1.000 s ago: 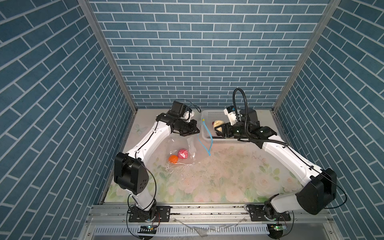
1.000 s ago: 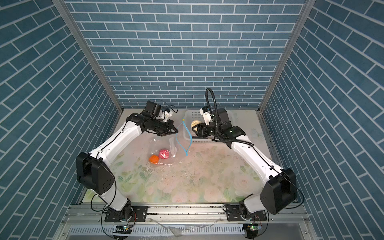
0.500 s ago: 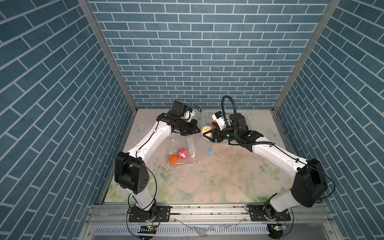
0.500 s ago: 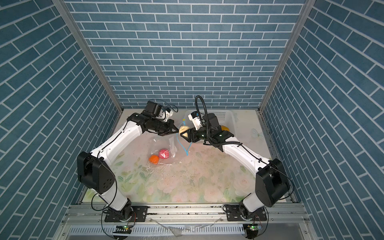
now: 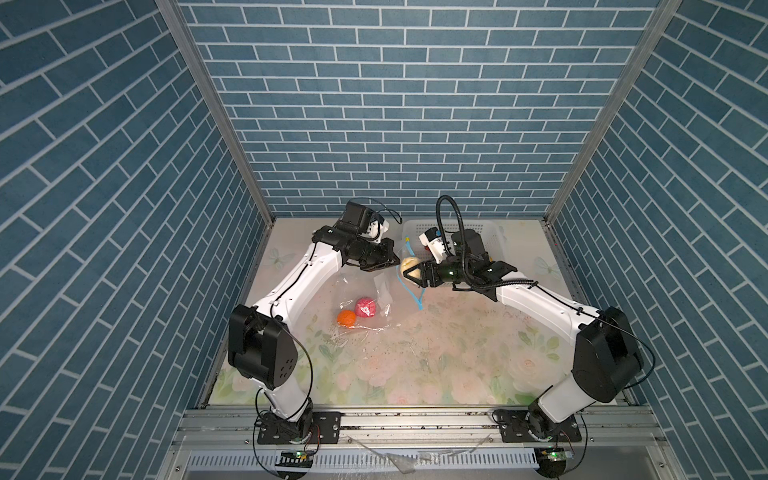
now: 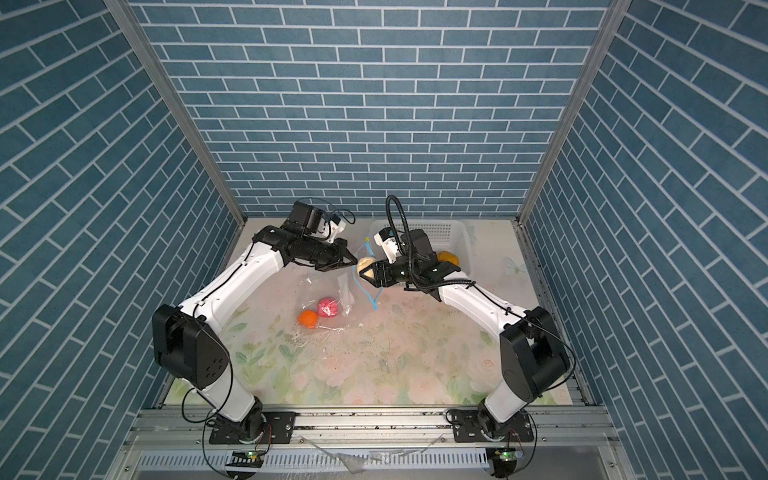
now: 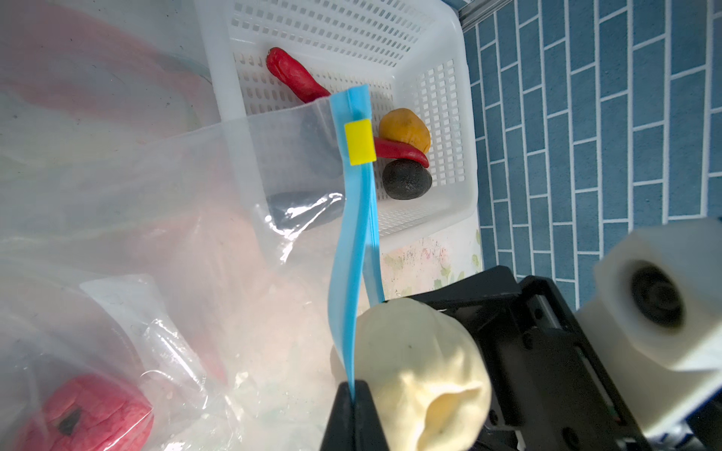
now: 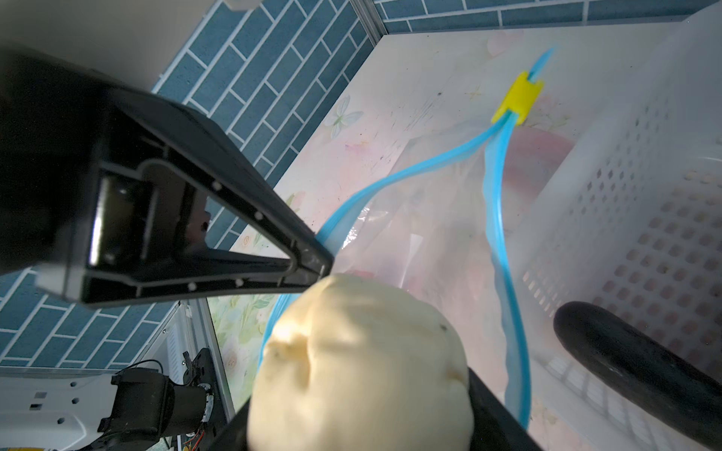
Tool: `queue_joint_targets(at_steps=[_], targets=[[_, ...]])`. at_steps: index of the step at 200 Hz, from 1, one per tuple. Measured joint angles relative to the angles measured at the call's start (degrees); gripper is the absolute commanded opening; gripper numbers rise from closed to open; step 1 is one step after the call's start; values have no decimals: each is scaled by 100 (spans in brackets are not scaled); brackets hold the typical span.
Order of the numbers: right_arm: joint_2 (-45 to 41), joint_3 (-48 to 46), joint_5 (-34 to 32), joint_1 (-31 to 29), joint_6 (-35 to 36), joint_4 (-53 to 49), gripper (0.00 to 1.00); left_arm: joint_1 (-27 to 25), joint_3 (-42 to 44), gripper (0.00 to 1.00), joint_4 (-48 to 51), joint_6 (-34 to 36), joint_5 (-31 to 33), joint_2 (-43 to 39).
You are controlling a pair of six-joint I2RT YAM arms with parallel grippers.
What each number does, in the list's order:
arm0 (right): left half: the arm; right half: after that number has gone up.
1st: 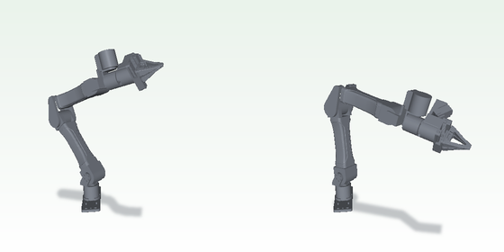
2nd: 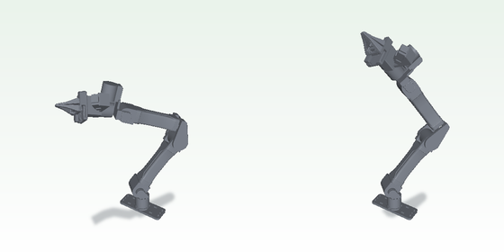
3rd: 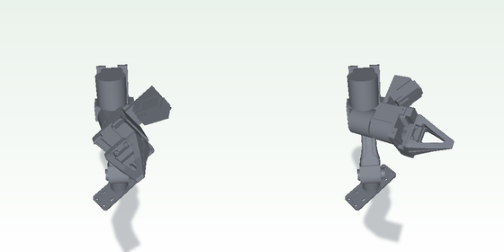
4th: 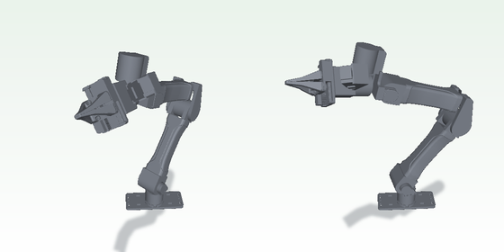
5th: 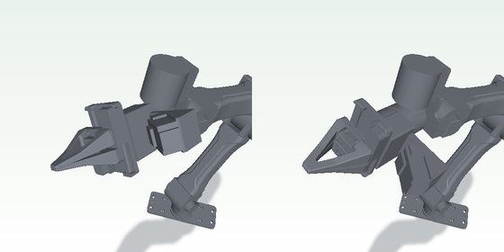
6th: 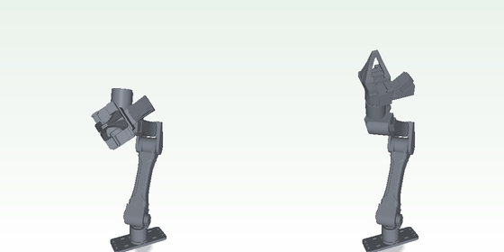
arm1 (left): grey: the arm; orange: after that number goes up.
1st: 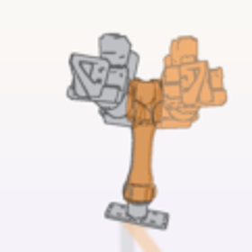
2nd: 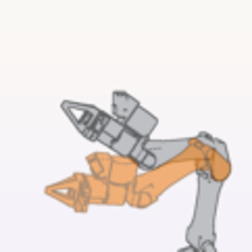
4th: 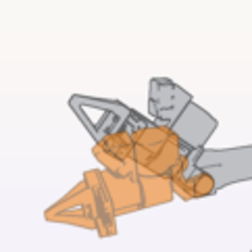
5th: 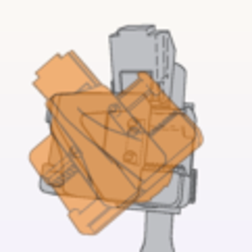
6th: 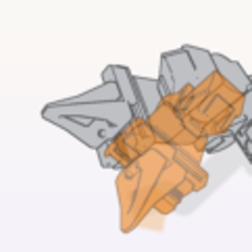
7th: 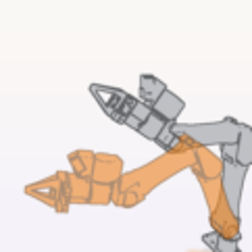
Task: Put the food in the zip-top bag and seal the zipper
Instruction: 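Lift the cream pear and carry it over the open bag mouth, then lower the cream pear into the bag and open the right gripper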
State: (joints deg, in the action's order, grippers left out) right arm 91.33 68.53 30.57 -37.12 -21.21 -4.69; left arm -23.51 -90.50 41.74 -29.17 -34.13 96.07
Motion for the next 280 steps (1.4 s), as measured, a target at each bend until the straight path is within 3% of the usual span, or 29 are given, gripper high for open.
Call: queue_joint_targets(at_steps=[138,280], targets=[[192,-24,-87,-15,55,-94,58,-4,118,0,-4,2,0,-260],[258,-24,-208,-76,131,-302,76,-4,144,0,-7,2,-2,-264]])
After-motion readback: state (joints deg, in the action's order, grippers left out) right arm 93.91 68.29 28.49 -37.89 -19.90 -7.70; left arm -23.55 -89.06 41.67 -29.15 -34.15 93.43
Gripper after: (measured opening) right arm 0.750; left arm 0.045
